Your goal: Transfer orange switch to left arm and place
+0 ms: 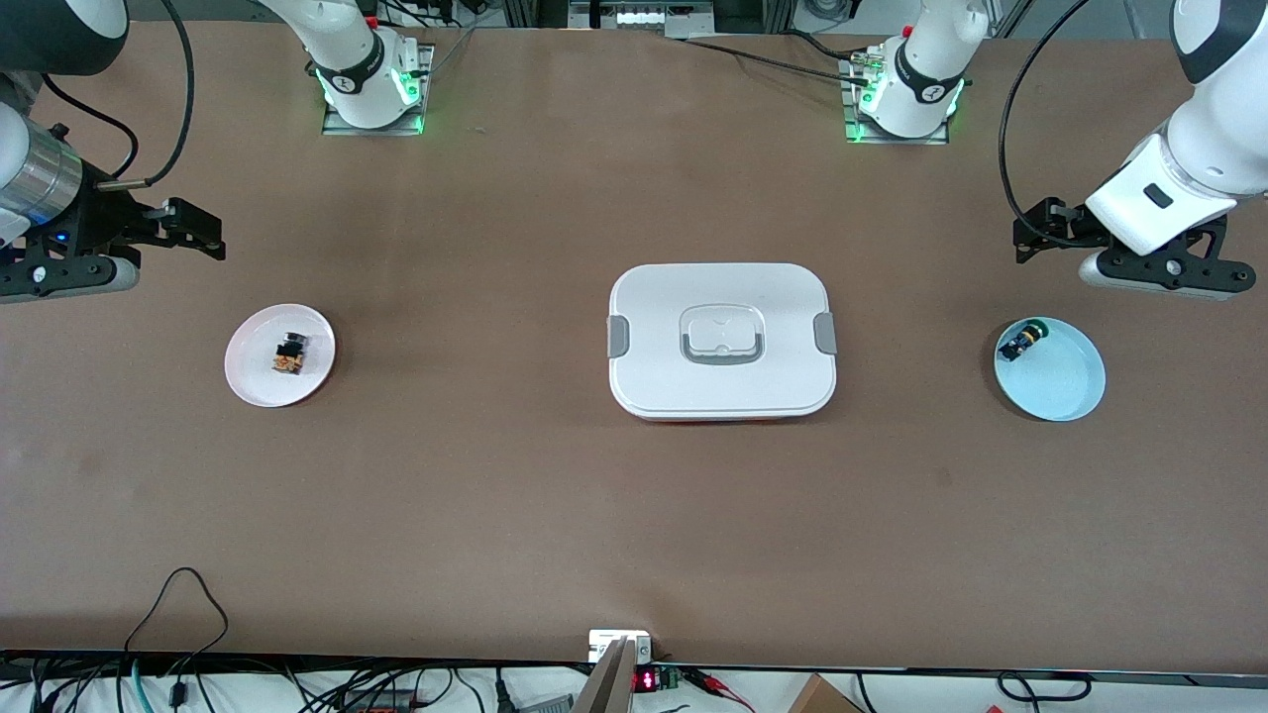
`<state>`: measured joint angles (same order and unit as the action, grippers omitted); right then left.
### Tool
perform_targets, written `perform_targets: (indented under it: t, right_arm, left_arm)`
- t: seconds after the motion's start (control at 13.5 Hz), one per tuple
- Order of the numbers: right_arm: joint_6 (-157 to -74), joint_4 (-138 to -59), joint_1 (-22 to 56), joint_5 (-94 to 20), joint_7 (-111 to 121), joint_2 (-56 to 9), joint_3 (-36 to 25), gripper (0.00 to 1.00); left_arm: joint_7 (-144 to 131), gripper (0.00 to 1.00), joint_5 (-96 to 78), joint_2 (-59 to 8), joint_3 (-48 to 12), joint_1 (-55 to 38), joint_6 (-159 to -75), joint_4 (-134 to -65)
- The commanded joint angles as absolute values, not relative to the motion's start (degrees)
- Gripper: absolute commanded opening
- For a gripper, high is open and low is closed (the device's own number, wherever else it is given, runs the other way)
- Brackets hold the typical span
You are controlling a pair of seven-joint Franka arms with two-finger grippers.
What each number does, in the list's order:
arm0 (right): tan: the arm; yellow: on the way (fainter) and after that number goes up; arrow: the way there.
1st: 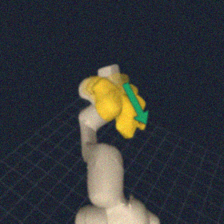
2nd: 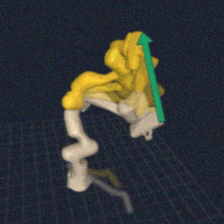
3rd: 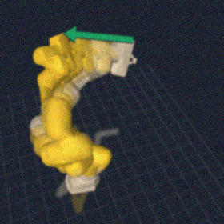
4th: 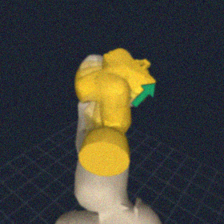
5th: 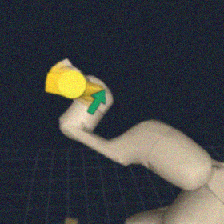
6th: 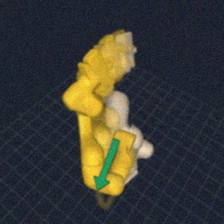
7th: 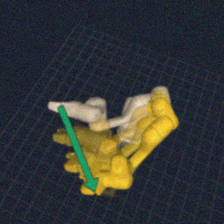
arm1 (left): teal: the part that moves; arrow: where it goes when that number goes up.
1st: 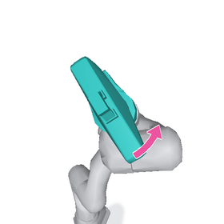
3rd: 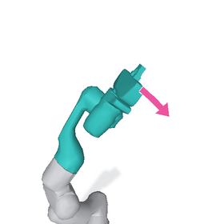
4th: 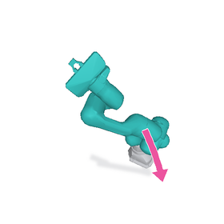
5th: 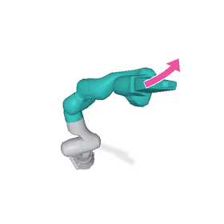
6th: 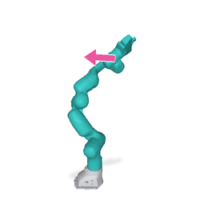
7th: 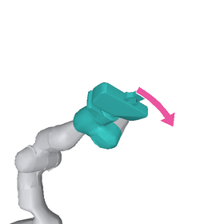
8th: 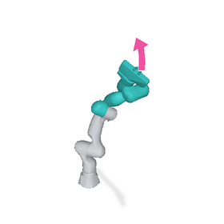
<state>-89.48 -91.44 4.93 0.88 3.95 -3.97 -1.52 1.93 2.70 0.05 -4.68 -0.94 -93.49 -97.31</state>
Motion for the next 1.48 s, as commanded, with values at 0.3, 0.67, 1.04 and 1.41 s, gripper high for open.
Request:
perform_targets:
  t: [0.3,0.67,1.04,1.41]
  right_arm:
    - [-88.2,-90.1,5.1,1.1,4.6,-4.5,-1.6,1.0]
    - [-88.2,-90.1,5.1,1.3,4.6,-4.5,-1.6,1.0]
    - [-88.8,-90.1,4.9,1.6,4.6,-4.5,-1.6,1.0]
    - [-89.0,-87.9,4.9,1.1,4.7,-5.4,-1.6,1.0]
  left_arm:
    - [2.7,1.0,2.1,-0.7,-4.6,-1.1,-92.2,-95.4]
    - [2.7,1.0,2.0,-0.8,-4.7,-1.1,-92.2,-95.4]
    - [2.7,1.0,2.0,-0.8,-4.7,-1.1,-92.2,-95.4]
    - [2.7,1.0,1.8,-0.8,-4.7,-1.1,-92.2,-95.4]
